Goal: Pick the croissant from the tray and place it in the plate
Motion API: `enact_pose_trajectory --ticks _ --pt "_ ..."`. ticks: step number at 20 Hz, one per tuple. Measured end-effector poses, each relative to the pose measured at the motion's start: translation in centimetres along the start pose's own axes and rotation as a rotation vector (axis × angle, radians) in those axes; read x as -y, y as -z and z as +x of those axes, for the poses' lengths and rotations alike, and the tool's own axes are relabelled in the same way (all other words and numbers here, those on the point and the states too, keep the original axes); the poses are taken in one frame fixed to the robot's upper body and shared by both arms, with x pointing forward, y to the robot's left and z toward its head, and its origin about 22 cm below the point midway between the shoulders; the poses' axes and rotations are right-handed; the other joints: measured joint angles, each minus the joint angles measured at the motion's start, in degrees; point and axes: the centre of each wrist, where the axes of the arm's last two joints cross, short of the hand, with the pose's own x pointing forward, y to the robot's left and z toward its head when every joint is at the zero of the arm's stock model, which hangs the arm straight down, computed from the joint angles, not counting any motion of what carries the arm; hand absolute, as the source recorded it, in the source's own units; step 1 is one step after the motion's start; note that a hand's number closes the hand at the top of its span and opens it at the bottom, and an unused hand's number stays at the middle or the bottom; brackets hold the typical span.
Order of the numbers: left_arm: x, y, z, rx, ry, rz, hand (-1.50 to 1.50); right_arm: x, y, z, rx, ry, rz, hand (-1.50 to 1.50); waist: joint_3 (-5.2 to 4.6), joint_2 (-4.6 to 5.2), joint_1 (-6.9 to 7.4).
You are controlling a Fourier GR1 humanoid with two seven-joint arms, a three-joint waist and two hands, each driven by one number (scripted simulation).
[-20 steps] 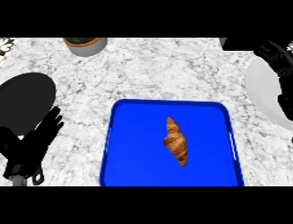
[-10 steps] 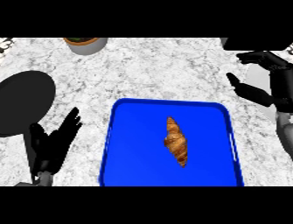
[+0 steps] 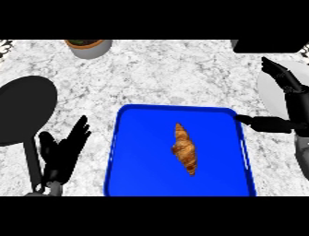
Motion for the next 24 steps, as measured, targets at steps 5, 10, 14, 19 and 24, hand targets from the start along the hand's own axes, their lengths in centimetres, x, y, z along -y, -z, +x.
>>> enact_pose_trajectory --ticks 5,10,14,19,24 --pt "0.6 0.2 0.2 0.002 -0.003 0.003 0.0 0.5 0.2 2.2 -0.078 -0.182 0.246 -1.5 -0.09 -0.18 -0.13" --pt "0.4 -0.1 0.2 0.001 0.001 0.002 0.0 -0.8 0.8 5.4 -0.146 -0.327 0.419 -1.5 -0.08 -0.19 0.08" --pt "0.3 0.0 0.0 0.003 -0.002 0.002 0.0 -3.5 0.3 7.2 -0.198 -0.412 0.483 -1.5 -0.06 -0.11 0.13" --pt "0.3 0.4 0.0 0.002 0.006 0.0 0.0 -7.4 -0.4 8.3 -0.242 -0.469 0.516 -1.5 0.0 -0.04 0.23" --pt "0.1 0.1 0.7 0.003 0.008 -0.004 0.0 -10.2 -1.0 8.2 -0.292 -0.525 0.539 -1.5 0.01 0.0 0.32"
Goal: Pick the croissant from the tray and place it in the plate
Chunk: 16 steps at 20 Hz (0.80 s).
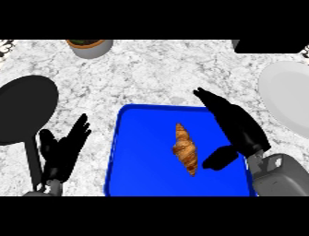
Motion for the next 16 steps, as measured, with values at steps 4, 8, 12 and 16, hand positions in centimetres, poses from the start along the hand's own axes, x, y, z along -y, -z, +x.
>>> enact_pose_trajectory --ticks 4,8,12,16 --pt "0.7 -0.4 -0.8 -0.003 0.0 -0.001 0.0 -2.1 -0.3 0.1 -0.024 0.001 0.055 -1.5 0.0 0.01 -0.06" --pt "0.7 -0.3 -0.5 -0.004 0.002 0.002 0.0 -3.9 0.1 0.1 -0.032 0.008 0.089 -1.5 0.01 0.03 -0.05" --pt "0.1 -0.3 0.1 -0.004 -0.004 0.009 0.0 -4.7 0.1 0.5 -0.035 0.003 0.092 -1.5 0.01 0.03 -0.08" --pt "0.3 -0.1 0.3 -0.006 -0.007 0.003 0.0 -5.6 0.2 1.0 -0.058 -0.042 0.086 -1.5 0.01 0.03 -0.12"
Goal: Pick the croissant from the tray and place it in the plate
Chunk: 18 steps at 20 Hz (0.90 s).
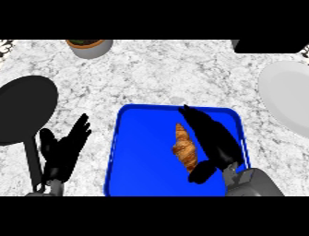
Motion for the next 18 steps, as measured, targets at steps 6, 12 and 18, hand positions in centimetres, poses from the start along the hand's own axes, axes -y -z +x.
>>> enact_pose_trajectory --ticks 6,12,18 --pt "0.0 0.3 -0.1 -0.001 0.001 -0.001 0.0 -1.2 0.9 0.2 -0.054 -0.053 -0.015 -1.5 0.0 0.01 0.03" --pt "-0.6 -0.1 -0.5 -0.001 -0.001 -0.005 0.0 -1.9 2.8 -0.4 -0.064 -0.071 0.014 -1.5 0.01 0.03 0.13" --pt "-0.3 -0.1 -1.3 0.004 0.0 -0.005 0.0 -3.9 3.6 -1.0 -0.056 -0.125 0.078 1.5 0.0 0.02 0.1"
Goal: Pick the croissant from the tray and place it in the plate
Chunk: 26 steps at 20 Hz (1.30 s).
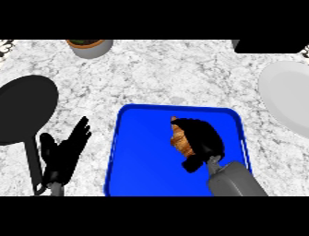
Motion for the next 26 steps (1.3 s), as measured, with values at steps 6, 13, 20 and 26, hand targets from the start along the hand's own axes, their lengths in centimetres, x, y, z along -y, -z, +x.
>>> enact_pose_trajectory --ticks 6,13,20,26 --pt "-0.6 0.3 0.3 0.005 -0.002 0.002 0.0 -0.4 0.9 0.5 0.032 -0.084 -0.028 1.5 -0.13 -0.3 -0.08" --pt "-0.3 0.1 1.0 0.002 -0.004 0.004 0.0 -0.7 0.7 0.6 -0.026 -0.075 -0.12 1.5 -0.04 -0.28 -0.04" --pt "0.4 0.3 0.7 -0.001 -0.002 -0.002 0.0 0.8 1.2 1.1 -0.283 0.073 -0.398 1.5 0.02 -0.06 0.16" --pt "0.5 0.3 0.5 0.003 -0.001 0.009 0.0 2.9 0.5 2.6 -0.295 0.138 -0.747 1.5 0.01 -0.14 -0.15"
